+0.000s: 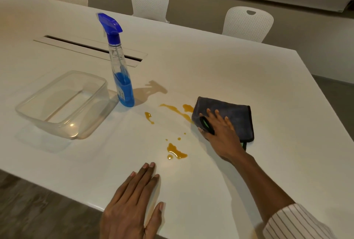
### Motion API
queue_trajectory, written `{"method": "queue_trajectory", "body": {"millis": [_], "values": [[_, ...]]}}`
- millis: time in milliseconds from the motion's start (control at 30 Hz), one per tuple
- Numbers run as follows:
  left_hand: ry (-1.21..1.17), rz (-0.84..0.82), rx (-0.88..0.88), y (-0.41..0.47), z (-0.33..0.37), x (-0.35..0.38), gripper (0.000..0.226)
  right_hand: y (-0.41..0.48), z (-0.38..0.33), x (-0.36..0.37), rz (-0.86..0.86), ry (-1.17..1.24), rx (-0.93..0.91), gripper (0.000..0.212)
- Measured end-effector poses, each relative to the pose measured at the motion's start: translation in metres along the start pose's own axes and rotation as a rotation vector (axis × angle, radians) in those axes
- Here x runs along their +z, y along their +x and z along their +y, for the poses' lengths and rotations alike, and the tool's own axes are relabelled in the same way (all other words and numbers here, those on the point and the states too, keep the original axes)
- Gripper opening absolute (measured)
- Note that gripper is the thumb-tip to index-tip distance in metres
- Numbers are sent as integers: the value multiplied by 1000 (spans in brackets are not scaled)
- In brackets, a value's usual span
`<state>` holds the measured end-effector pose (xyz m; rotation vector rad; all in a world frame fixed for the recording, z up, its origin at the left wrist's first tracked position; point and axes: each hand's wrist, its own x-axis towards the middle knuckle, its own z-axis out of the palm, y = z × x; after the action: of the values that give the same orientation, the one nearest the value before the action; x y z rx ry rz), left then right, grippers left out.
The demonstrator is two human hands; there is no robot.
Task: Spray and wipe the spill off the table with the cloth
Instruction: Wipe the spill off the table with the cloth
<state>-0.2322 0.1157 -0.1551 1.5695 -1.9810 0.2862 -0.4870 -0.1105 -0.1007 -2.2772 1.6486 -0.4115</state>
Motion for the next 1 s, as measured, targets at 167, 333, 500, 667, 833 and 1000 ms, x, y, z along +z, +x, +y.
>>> {"method": "queue_trajectory", "body": {"millis": [167, 333, 500, 667, 833, 1000], "values": [[6, -4, -23, 0, 1, 1, 56, -44, -5, 8, -36, 12, -149, 56], [20, -13, -17, 0, 1, 3, 57, -16, 1, 0, -25, 51, -81, 55], [21, -6, -20, 1, 3, 2, 55, 44, -18, -4, -38, 58, 42, 64], [21, -21, -31, 1, 3, 1, 56, 27, -37, 6, -71, 79, -111, 58], [32, -26, -29, 0, 1, 4, 57, 17, -12, 11, -146, 92, -241, 54], [42, -22, -29, 1, 2, 5, 55, 64, -33, -5, -108, 102, -26, 61]]}}
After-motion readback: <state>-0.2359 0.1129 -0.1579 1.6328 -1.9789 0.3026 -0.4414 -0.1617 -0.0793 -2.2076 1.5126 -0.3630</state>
